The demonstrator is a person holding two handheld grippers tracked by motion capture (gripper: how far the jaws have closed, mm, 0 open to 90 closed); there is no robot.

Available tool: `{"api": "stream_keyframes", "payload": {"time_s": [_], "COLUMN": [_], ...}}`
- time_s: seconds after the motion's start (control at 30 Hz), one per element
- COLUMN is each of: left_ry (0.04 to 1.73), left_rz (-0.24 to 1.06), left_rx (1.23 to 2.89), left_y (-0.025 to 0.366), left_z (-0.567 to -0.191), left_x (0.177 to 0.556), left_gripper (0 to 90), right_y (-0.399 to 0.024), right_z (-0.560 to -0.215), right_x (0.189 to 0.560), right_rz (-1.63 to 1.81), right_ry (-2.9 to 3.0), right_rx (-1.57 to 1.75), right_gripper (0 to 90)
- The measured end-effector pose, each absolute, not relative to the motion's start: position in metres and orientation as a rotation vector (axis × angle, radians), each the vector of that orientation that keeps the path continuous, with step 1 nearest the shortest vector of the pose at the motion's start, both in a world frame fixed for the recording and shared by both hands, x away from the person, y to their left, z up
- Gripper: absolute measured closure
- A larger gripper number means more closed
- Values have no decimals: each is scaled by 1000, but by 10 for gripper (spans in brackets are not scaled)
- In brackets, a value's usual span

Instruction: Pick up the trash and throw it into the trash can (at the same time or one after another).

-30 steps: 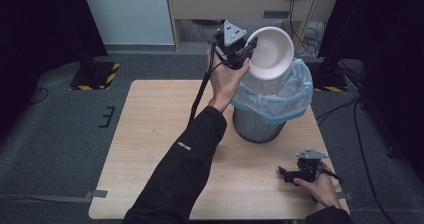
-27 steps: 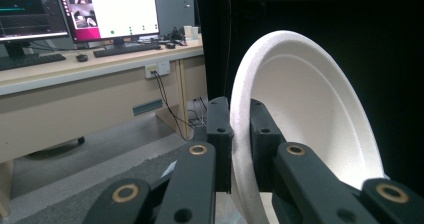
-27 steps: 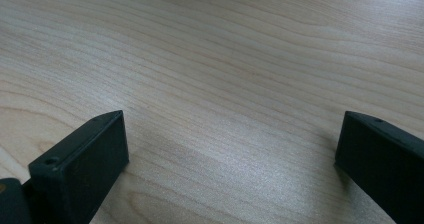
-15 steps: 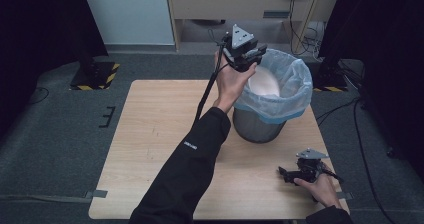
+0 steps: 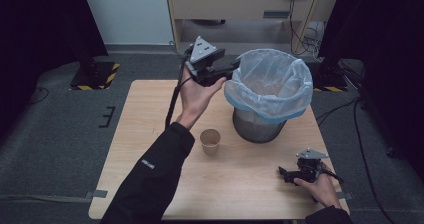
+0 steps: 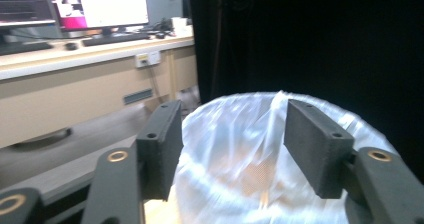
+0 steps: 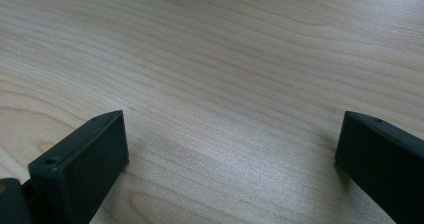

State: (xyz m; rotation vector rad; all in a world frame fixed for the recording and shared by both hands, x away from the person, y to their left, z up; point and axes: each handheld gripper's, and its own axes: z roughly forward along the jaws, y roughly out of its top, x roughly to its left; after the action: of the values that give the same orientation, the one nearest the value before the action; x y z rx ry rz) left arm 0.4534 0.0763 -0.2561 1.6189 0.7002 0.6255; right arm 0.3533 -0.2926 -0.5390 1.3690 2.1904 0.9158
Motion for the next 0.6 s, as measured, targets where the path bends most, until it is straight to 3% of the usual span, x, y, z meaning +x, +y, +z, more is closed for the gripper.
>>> {"api": "stream_keyframes", "payload": {"time_s": [0.23,0.6], "left_ry": [758,907], "left_rz": [633,565], "left_rx": [1648,1716], "left_y": [115,151], "left_z": [-282,-365], "left_x": [433,424], "left_gripper": [347,342], "right_y": [-293,-293], "right_z": [-539,-539], "right_x": [353,353], "right_rz": [916,914], "right_ry": [2191,2194], "right_rx": [1368,1368], "right_gripper": [7,7]}}
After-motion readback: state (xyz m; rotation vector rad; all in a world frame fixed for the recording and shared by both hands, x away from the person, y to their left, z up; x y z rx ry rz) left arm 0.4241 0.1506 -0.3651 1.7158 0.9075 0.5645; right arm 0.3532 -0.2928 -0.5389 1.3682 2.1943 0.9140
